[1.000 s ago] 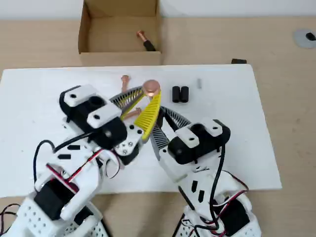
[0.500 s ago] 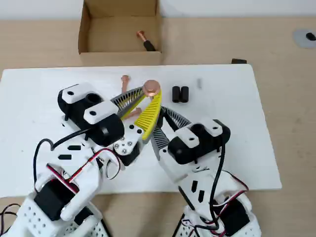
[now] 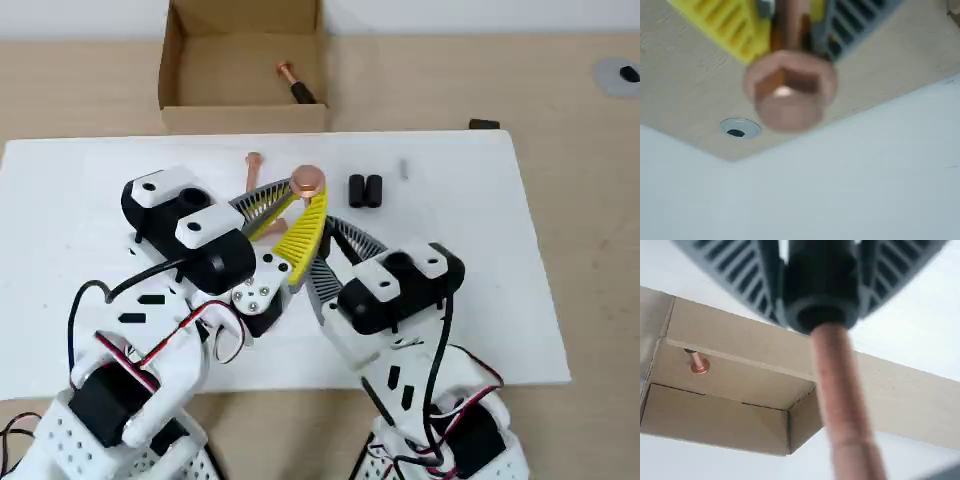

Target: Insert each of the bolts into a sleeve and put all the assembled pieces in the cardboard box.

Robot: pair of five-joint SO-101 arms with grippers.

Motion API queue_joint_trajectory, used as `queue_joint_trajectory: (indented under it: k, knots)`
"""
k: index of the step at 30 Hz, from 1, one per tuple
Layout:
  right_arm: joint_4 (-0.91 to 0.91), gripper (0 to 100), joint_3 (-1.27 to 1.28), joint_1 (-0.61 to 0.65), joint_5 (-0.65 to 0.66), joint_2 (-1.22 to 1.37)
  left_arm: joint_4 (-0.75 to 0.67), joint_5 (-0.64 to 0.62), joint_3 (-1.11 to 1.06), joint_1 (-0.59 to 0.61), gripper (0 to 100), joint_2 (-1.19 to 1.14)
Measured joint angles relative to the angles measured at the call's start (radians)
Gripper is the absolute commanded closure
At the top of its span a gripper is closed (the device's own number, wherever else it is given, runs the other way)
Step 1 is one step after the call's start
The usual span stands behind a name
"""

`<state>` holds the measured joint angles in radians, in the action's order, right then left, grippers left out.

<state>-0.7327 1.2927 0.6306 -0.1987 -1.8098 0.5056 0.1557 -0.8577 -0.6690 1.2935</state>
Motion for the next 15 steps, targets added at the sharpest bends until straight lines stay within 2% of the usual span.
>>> queue_joint_trajectory:
  k: [9,15]
  knots:
    - [0.000,98.8,0.000,0.000,0.000,0.000,0.005,-0.046,0.000,0.000,99,0.000]
    - [0.000,98.8,0.000,0.000,0.000,0.000,0.081,-0.043,0.000,-0.009,99,0.000]
